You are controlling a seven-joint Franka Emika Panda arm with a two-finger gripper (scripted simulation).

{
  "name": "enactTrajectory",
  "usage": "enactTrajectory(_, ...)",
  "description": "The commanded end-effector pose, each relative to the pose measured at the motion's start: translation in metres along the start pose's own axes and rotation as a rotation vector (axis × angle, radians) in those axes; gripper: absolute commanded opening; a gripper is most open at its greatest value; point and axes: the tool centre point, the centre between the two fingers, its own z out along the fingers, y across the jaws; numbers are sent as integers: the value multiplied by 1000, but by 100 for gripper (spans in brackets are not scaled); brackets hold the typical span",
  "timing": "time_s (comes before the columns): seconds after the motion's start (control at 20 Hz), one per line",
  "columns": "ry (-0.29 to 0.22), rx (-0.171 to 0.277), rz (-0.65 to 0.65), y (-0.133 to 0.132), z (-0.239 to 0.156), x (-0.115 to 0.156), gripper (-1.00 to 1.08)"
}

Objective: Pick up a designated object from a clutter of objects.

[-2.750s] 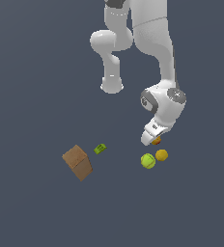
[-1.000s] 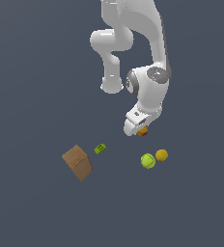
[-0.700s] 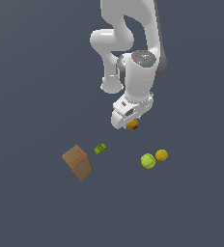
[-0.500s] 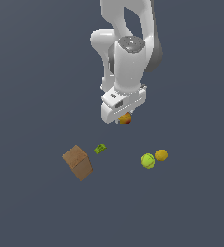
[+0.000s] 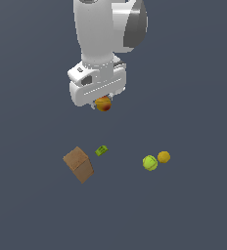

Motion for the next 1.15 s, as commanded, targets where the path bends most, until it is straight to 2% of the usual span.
enactTrajectory(0.0, 0, 0, 0, 18, -23, -15, -100)
enactTrajectory(0.3, -2, -2, 0, 60, -71, -45, -100)
enactTrajectory(0.55, -3, -3, 1, 85, -98, -61, -100)
enactTrajectory(1.1, -4, -4, 0, 105, -121, -73, -100)
